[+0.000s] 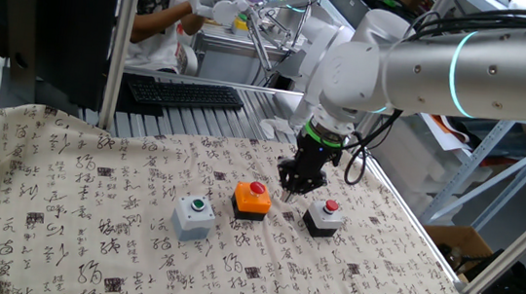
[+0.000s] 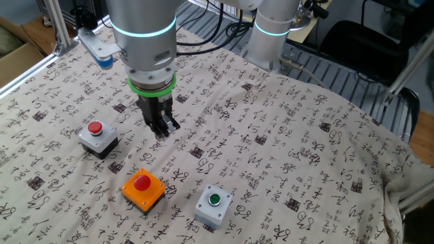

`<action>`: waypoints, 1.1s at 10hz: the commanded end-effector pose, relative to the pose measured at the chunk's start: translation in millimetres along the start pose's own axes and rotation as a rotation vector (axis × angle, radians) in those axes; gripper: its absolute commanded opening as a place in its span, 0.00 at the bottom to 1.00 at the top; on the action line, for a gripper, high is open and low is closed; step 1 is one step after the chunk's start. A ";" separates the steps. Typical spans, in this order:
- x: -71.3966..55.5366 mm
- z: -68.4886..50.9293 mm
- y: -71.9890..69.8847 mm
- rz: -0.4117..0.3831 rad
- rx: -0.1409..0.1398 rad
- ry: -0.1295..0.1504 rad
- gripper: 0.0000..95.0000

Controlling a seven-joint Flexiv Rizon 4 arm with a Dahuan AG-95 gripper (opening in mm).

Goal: Press three buttons from left to right in sequence

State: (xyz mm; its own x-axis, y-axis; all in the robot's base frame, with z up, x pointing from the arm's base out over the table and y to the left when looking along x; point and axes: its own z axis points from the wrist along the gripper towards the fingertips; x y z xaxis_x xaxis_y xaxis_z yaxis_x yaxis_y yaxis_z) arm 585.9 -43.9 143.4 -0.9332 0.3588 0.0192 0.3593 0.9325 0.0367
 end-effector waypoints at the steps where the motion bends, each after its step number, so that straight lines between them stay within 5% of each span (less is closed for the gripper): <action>1: -0.7 0.2 0.4 0.004 -0.008 0.002 0.00; 11: -5.1 -0.4 -15.1 -0.010 0.008 -0.008 0.00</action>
State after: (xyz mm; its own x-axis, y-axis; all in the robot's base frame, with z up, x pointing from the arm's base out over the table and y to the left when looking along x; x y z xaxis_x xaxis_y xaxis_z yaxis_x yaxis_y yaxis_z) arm 586.0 -63.5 142.1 -0.9378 0.3470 0.0099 0.3471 0.9374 0.0293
